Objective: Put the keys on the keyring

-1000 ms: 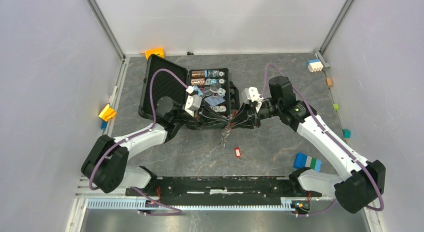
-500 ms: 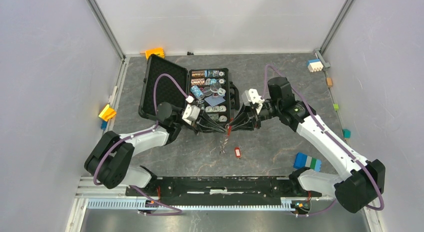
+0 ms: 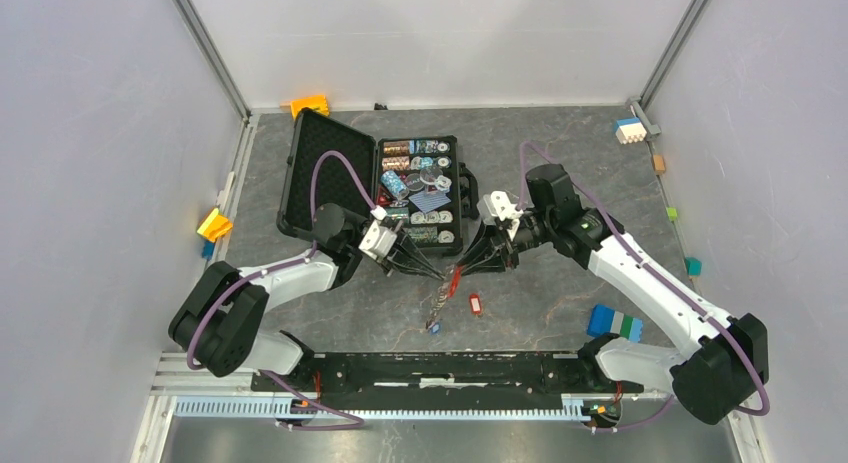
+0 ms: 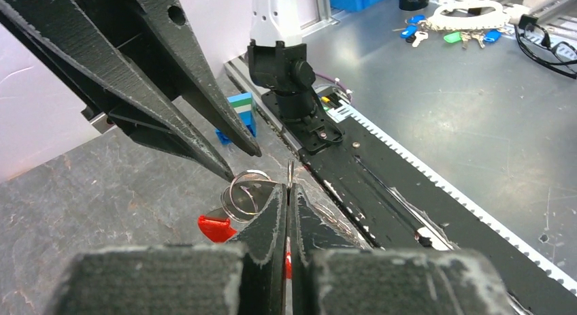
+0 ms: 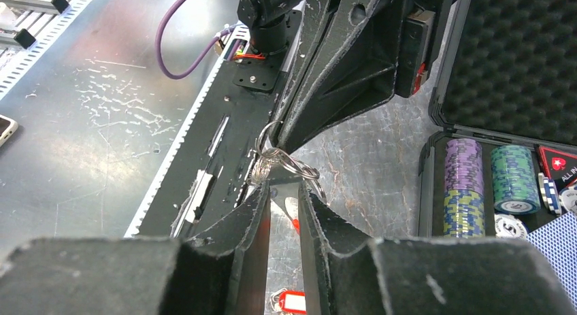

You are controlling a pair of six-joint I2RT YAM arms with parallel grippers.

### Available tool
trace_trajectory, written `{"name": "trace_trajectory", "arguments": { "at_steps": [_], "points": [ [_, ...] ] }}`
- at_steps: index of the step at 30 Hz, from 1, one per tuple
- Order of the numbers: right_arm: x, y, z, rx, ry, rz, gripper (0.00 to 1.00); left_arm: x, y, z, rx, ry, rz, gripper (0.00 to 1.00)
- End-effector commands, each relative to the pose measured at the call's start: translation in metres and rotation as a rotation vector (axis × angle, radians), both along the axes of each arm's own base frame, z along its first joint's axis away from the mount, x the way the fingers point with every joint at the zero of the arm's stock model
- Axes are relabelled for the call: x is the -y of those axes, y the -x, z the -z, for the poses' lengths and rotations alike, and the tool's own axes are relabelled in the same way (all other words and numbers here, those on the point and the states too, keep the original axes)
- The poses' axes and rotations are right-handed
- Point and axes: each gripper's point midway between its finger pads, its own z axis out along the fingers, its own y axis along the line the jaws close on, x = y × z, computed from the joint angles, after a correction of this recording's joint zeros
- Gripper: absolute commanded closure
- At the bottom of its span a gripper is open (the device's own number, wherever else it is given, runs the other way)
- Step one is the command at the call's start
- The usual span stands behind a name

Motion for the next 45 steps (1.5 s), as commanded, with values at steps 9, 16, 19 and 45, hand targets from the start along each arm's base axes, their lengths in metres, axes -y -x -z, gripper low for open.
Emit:
{"name": "trace_trajectory", "arguments": {
  "at_steps": [9, 16, 19, 45],
  "points": [
    [0.001, -0.009, -0.005, 0.070, 0.023, 0.051, 0.75, 0.001, 0.000, -0.022, 0.068, 0.065, -0.023, 0.98],
    [0.016, -0.043, -0.009, 0.123, 0.085, 0.244, 0.67, 0.004, -0.022, -0.031, -0.028, 0.077, -0.142, 0.98],
    [0.028, -0.055, -0.012, 0.119, 0.088, 0.298, 0.63, 0.004, -0.035, -0.031, -0.079, 0.080, -0.231, 0.98],
    [0.067, -0.023, 0.165, 0.253, 0.508, 0.169, 0.62, -0.028, -0.067, 0.026, -0.189, -0.360, -0.554, 0.98]
  ]
}}
